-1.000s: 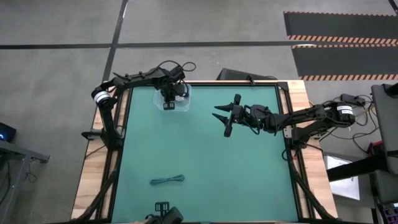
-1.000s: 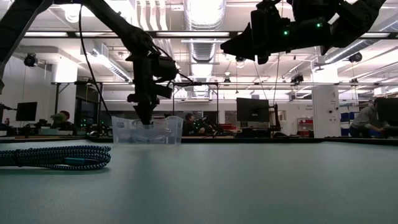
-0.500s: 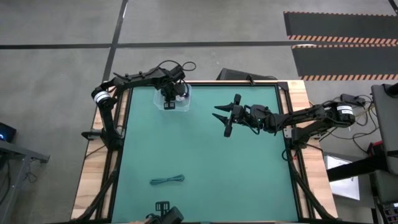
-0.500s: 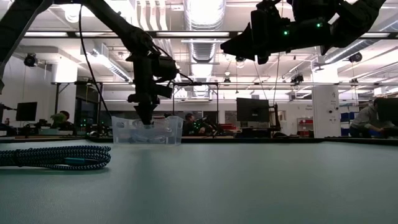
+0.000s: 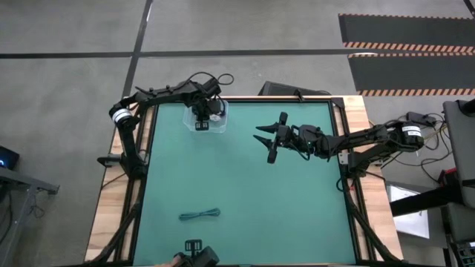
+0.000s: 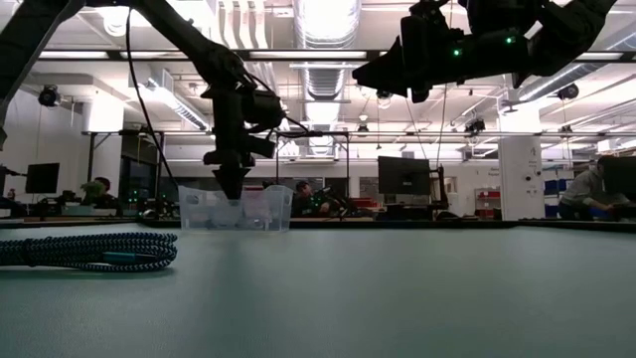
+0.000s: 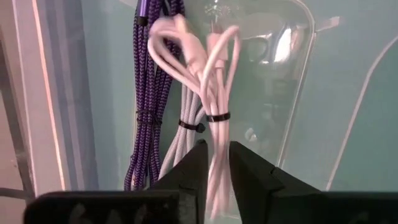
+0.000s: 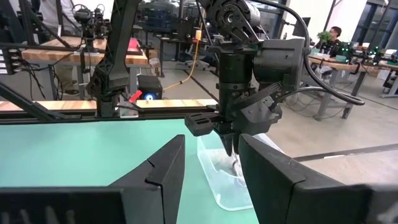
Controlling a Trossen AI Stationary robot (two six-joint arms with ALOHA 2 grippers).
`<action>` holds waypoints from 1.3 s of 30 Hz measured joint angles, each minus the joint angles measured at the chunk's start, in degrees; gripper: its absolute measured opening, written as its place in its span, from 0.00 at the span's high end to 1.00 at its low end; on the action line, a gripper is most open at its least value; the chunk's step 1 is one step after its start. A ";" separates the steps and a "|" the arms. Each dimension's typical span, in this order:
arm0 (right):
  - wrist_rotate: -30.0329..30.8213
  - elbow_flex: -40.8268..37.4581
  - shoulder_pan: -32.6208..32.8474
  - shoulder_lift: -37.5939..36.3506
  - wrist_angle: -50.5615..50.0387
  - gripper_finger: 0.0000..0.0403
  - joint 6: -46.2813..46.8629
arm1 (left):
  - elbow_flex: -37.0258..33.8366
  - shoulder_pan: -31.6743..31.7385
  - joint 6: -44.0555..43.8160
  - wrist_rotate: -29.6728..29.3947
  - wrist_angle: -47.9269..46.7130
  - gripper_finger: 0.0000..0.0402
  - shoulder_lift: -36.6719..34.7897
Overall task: Pick and place USB-C Cables
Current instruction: Put the white charger cable into the transparent bin, then put the blue charger cable into the transparent bin
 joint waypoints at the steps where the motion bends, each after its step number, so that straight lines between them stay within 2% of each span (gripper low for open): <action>1: 0.00 0.00 0.00 0.00 0.00 0.64 -0.01 | 0.00 -0.02 0.02 -0.30 0.00 0.87 0.00; 6: 0.00 0.00 0.00 0.00 0.00 0.64 -0.01 | 0.00 -0.01 0.00 -0.51 0.04 0.82 0.00; 12: 0.00 0.00 0.00 0.00 0.00 0.64 -0.01 | 0.48 -0.02 -0.17 -0.84 -0.11 0.81 -0.42; 20: 0.04 0.45 -0.02 0.00 0.03 0.64 -1.67 | 1.36 -2.57 -5.63 -4.20 -0.63 0.81 -7.83; 29: 0.04 2.13 -0.09 0.00 0.05 0.64 -6.20 | 0.92 -12.79 -18.02 -4.20 0.12 0.81 -19.82; 39: 0.03 3.12 -0.09 0.00 0.04 0.64 -9.16 | 0.68 -28.37 -34.09 -4.20 0.03 0.81 -24.13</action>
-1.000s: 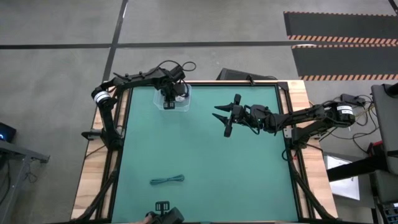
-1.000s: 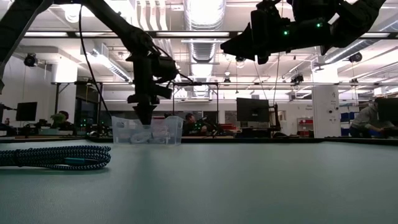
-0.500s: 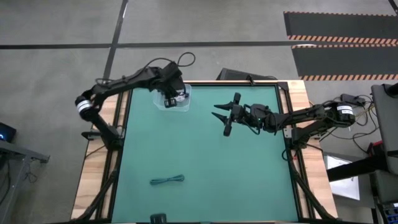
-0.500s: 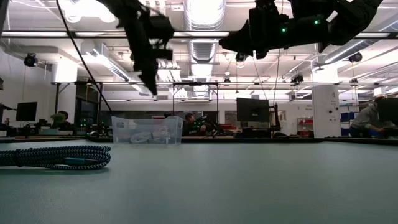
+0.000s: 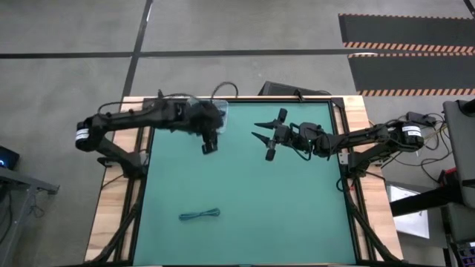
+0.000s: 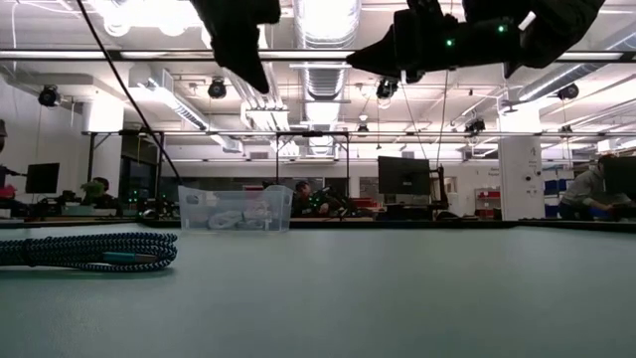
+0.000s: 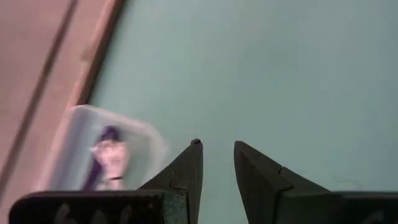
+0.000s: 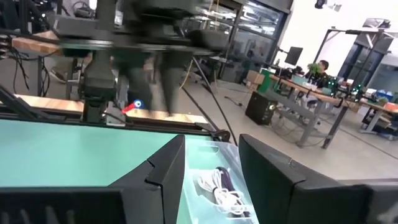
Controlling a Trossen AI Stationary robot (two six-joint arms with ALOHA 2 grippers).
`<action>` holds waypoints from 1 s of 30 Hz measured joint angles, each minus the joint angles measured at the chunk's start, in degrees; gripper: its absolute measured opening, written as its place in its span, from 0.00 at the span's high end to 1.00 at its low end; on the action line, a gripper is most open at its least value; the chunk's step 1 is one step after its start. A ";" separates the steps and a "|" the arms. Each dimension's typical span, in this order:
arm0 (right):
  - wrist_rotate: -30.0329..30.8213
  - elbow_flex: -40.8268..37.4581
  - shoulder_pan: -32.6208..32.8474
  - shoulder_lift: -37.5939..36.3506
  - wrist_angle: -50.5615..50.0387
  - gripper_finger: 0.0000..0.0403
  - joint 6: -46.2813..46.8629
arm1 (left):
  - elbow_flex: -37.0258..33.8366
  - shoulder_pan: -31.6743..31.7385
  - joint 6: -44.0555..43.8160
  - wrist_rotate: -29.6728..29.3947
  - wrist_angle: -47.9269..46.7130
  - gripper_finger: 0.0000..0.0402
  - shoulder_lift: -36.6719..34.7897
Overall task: Pick and place USB-C Cables
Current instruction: Put the blue charger cable into the transparent bin
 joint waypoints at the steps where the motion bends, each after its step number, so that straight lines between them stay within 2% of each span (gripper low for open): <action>1: -0.01 0.12 0.00 0.00 0.01 0.64 -0.06 | -0.02 -1.68 -1.44 0.02 -0.14 0.81 0.01; 12: -0.06 0.53 0.00 0.00 -0.02 0.64 0.82 | -0.02 -18.55 -18.51 0.27 -0.53 0.81 1.45; 22: -0.10 0.53 0.00 0.00 -0.83 0.64 2.87 | -1.05 -30.49 -39.28 0.49 -0.41 0.81 1.73; 30: -0.12 0.53 0.11 0.00 -1.71 0.64 4.25 | -8.34 -39.44 -50.73 0.98 0.39 0.81 1.68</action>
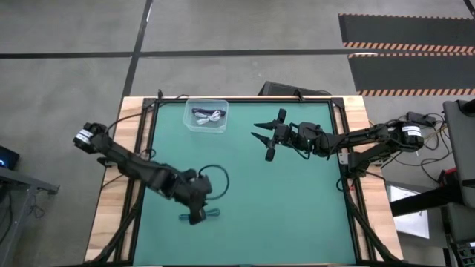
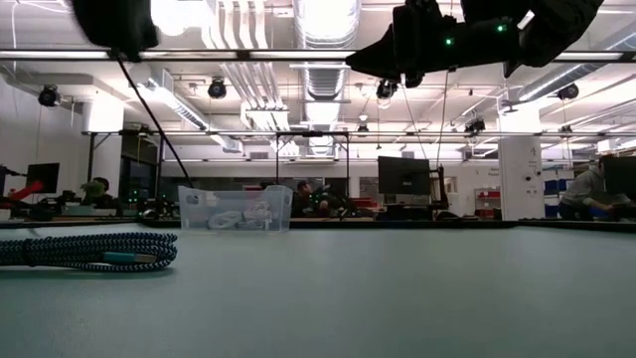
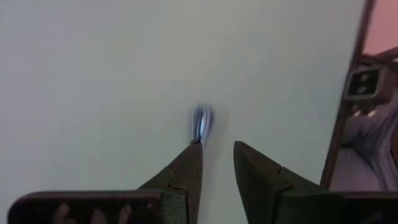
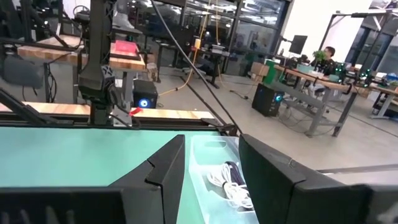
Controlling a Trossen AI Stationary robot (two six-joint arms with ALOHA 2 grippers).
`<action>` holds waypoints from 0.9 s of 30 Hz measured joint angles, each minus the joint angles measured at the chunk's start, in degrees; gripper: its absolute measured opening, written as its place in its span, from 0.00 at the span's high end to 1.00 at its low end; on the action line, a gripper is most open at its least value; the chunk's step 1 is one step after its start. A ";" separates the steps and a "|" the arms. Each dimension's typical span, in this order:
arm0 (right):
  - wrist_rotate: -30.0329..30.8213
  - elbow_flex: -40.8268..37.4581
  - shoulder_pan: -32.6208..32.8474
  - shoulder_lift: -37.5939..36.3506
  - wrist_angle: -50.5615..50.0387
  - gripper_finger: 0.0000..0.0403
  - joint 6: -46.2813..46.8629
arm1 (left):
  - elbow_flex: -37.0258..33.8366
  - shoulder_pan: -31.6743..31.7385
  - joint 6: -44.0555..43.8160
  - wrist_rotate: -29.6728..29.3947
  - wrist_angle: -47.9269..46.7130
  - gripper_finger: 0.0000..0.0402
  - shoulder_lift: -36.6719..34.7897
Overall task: Pick and place USB-C Cables
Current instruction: Put the blue charger cable into the transparent bin
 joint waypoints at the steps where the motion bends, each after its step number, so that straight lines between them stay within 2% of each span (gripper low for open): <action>1: 0.00 0.00 0.00 0.00 0.02 0.64 0.00 | -1.21 -0.84 -1.94 0.32 -0.08 0.81 0.00; 7: 0.00 0.00 -0.02 0.00 0.01 0.64 0.00 | -8.08 -4.86 -8.15 4.08 2.69 0.81 0.00; 11: 0.00 0.00 0.00 0.00 -0.01 0.64 0.00 | -12.38 -6.33 -9.18 6.63 10.38 0.81 0.00; 16: 0.02 0.00 -0.02 0.00 -0.03 0.64 0.00 | -16.05 -6.44 -10.52 6.82 17.28 0.81 0.00; 27: 0.02 0.00 -0.02 0.00 -0.09 0.64 0.00 | -19.90 -6.43 -11.80 5.76 17.72 0.81 0.00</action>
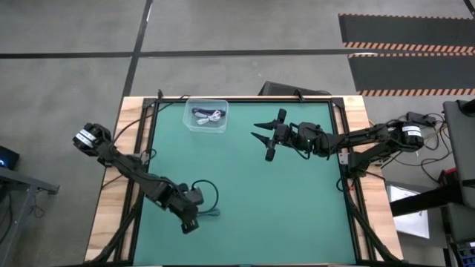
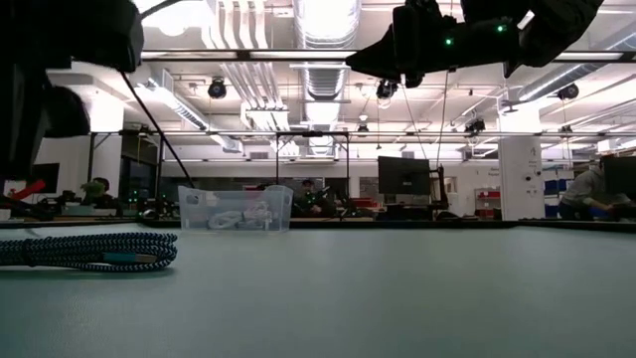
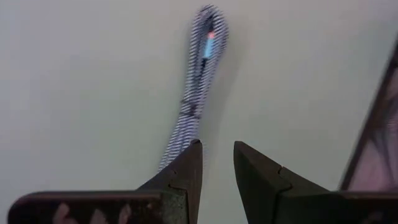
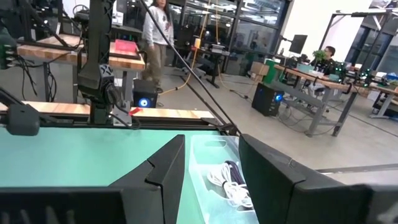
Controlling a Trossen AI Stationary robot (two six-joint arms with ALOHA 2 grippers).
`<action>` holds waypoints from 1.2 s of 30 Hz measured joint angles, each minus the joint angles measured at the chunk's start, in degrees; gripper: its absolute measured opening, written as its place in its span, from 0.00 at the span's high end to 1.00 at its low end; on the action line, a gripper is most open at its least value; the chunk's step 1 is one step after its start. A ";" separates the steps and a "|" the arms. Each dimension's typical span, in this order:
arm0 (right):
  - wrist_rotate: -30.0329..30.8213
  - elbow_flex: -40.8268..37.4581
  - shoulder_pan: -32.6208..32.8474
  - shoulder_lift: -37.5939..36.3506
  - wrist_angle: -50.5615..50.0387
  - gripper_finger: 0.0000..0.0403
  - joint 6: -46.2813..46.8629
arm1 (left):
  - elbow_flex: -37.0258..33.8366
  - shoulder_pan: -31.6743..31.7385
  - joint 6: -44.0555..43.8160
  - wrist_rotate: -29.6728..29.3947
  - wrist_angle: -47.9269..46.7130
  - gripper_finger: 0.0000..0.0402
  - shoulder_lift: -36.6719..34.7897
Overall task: Pick and place USB-C Cables
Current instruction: Put the blue charger cable into the transparent bin
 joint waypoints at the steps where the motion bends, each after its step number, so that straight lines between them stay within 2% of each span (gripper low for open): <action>1: 0.00 0.00 0.00 0.00 -0.04 0.64 0.00 | -0.62 0.00 0.01 0.00 0.05 0.81 0.00; 14: 0.00 0.00 0.00 0.00 -0.38 0.64 -0.02 | -5.04 -0.02 1.61 -0.94 4.38 0.81 0.02; 22: 0.00 0.00 0.00 0.00 -0.53 0.64 -0.02 | -5.27 -0.02 2.05 -2.16 5.06 0.81 0.14; 36: 0.02 0.00 0.01 0.00 -0.90 0.64 -0.02 | -3.46 -0.04 5.07 -0.35 6.45 0.81 6.50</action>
